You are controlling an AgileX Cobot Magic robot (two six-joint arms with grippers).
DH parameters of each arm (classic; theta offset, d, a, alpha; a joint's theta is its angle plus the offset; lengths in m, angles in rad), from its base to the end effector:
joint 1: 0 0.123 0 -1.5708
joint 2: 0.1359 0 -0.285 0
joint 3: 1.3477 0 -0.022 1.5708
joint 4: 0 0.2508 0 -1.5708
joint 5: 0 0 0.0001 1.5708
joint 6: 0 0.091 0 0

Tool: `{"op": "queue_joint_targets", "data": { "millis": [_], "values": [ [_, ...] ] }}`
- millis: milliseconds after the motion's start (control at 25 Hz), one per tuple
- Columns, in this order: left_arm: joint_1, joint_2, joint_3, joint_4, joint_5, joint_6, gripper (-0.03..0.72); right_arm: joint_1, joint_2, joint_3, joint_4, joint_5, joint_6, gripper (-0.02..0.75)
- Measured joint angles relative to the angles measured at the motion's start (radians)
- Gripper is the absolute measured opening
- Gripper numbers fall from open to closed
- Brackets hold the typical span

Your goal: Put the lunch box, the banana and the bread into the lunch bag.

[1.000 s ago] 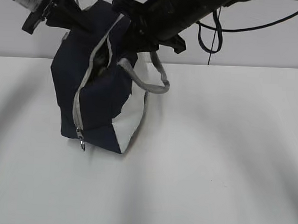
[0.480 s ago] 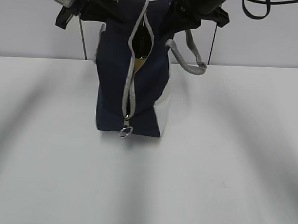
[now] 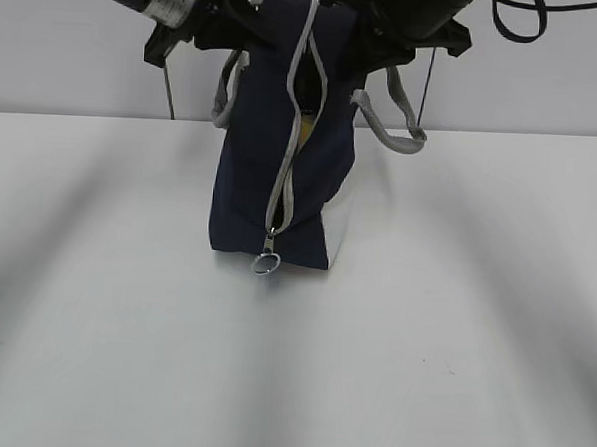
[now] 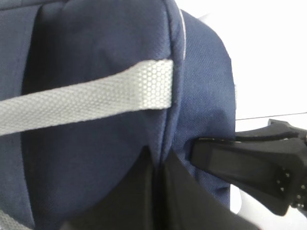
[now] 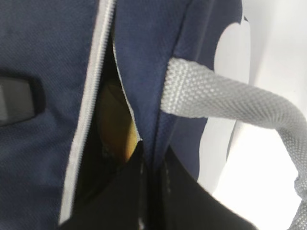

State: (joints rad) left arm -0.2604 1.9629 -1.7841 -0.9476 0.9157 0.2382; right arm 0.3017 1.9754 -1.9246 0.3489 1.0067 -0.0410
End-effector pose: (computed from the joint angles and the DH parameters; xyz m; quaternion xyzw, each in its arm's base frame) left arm 0.4165 -0.1717 0.3211 0.0496 0.8694 -0.4276 0.2427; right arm 0.4196 0.1581 0.3280 -0.1158 0.9347 0.2040 0.2670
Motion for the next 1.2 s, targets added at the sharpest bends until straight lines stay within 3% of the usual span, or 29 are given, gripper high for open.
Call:
{"op": "queue_joint_targets", "data": {
  "millis": [400, 760, 960, 1080, 1200],
  "values": [
    [0.0, 0.079, 0.0, -0.003, 0.004, 0.0, -0.003, 0.0, 0.075, 0.0, -0.03, -0.048, -0.004, -0.011],
    [0.0, 0.102, 0.0, 0.011, 0.007, 0.0, -0.003, 0.0, 0.077, -0.002, -0.15, -0.016, -0.004, -0.011],
    [0.0, 0.128, 0.0, 0.022, 0.006, 0.0, 0.003, 0.0, 0.082, -0.002, -0.156, -0.01, -0.004, -0.006],
    [0.0, 0.13, 0.0, 0.027, 0.007, 0.0, 0.019, 0.0, 0.083, -0.002, -0.158, -0.008, -0.004, 0.024],
    [0.007, 0.13, 0.0, 0.031, 0.015, 0.0, 0.09, 0.0, 0.083, -0.006, -0.158, 0.001, -0.004, 0.119]
  ]
}}
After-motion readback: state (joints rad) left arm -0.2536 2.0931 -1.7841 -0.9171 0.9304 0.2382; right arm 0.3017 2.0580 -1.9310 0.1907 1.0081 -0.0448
